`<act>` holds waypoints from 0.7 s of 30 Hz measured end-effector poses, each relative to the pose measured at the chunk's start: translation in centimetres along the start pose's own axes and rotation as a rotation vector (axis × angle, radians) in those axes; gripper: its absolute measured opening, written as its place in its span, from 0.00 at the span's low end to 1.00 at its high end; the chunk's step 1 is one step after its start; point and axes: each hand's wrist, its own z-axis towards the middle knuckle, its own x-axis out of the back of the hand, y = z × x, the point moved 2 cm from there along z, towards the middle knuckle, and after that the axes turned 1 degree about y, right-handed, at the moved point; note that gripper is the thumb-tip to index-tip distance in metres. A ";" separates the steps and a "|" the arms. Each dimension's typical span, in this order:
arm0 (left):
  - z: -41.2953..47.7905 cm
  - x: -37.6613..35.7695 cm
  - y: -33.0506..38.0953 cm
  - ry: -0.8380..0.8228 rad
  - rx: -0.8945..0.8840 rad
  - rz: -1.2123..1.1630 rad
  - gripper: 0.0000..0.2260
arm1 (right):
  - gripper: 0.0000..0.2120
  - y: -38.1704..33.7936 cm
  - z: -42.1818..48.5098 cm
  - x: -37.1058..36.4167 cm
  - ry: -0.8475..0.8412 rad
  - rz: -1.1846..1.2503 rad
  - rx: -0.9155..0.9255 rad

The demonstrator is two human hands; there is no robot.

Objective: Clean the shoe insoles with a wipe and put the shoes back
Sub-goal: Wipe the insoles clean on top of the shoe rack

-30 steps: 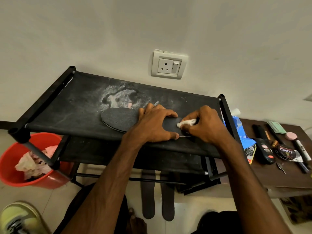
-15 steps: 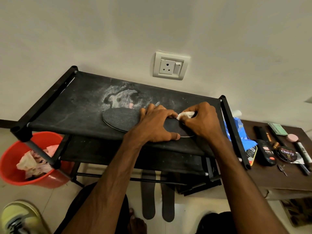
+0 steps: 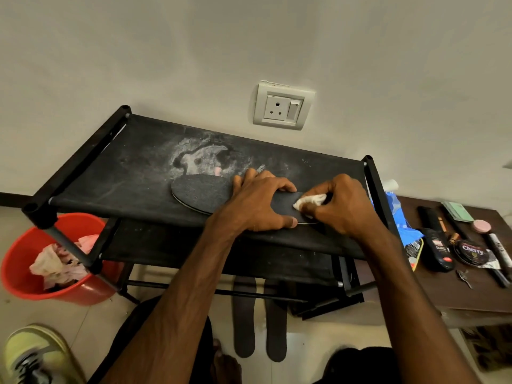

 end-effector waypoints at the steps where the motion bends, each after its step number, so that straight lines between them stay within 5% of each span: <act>1: 0.0 0.0 0.1 -0.005 0.002 -0.004 0.30 | 0.04 0.2 0.4 0.0 0.052 0.000 -0.027; 8: 0.0 0.0 0.1 0.004 0.003 -0.023 0.29 | 0.10 2.9 0.8 2.1 0.350 0.182 -0.070; 21: 0.1 -0.5 1.1 0.008 -0.006 -0.002 0.32 | 0.07 2.4 1.0 1.1 0.071 0.035 0.021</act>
